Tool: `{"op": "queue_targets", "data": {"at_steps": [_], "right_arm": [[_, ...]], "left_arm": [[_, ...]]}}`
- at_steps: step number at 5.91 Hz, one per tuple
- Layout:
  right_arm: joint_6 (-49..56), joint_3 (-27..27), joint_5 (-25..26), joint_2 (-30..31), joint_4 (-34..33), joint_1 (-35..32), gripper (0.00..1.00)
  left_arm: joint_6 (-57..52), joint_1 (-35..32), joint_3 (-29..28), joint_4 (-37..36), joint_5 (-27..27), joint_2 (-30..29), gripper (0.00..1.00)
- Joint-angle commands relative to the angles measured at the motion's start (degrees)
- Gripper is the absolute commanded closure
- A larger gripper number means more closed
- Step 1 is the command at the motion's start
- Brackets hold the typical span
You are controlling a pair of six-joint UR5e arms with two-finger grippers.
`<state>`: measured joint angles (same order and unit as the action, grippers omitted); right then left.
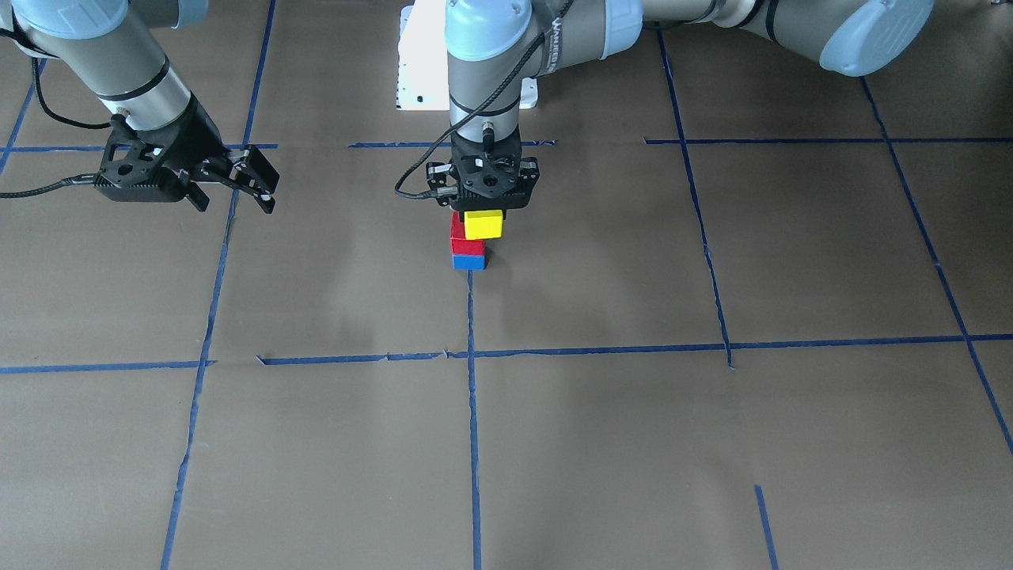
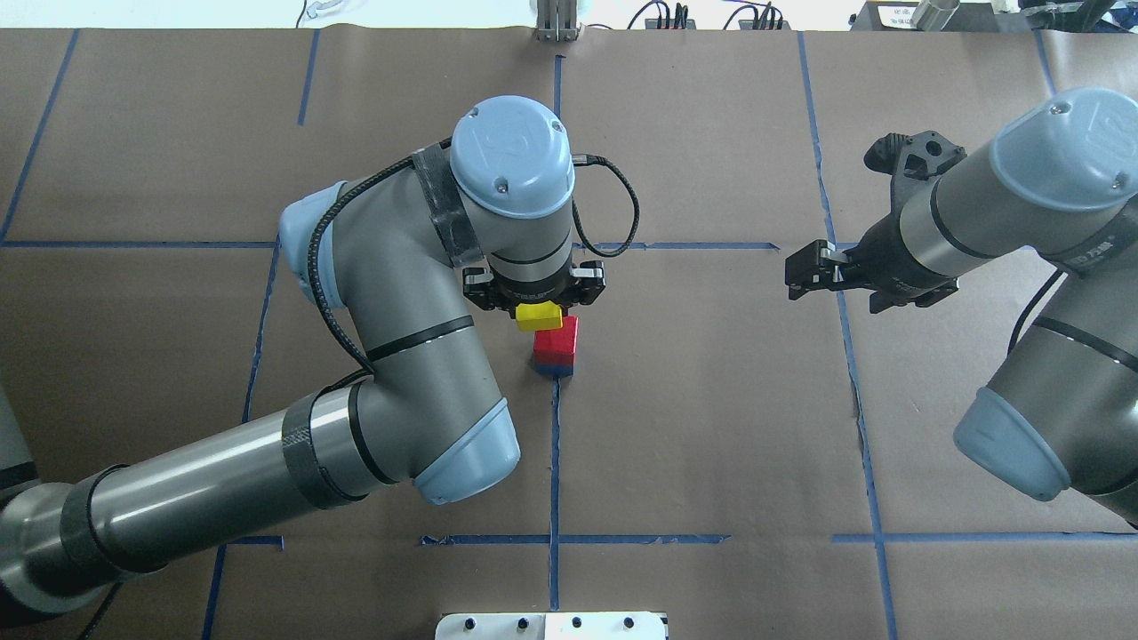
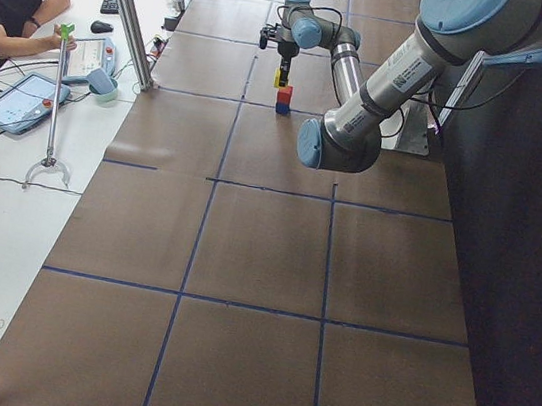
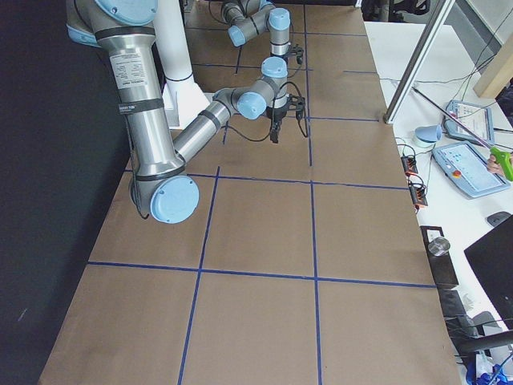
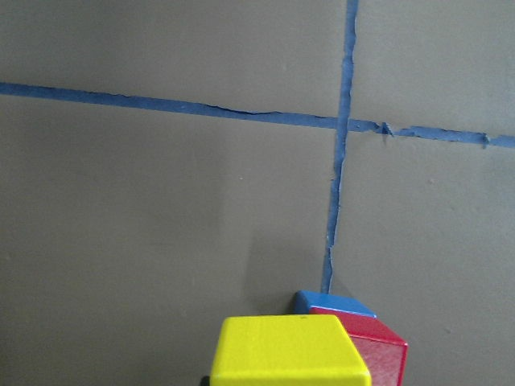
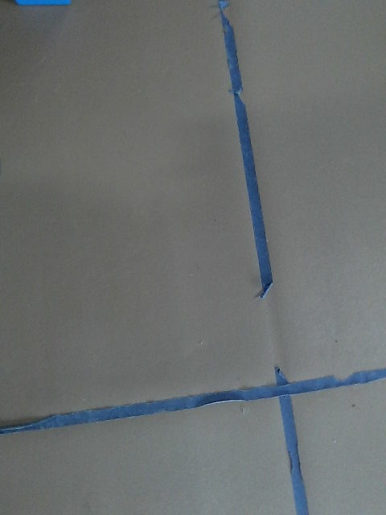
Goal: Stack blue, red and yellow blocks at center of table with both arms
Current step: 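Carry the yellow cube with the left gripper onto the red cube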
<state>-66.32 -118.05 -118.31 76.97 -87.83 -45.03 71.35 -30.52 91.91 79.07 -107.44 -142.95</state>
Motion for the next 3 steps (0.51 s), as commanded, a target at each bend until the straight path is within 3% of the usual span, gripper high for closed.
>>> {"op": "queue_targets", "data": {"at_steps": [1, 3], "right_arm": [[0.66, -0.16, 0.01, 0.55, 0.02, -0.05, 0.00], [0.67, -0.16, 0.01, 0.55, 0.11, 0.03, 0.00]], "left_arm": [[-0.25, 0.81, -1.56, 0.21, 0.83, -0.76, 0.98], [-0.34, 1.52, -1.56, 0.21, 0.83, -0.76, 0.97]]}}
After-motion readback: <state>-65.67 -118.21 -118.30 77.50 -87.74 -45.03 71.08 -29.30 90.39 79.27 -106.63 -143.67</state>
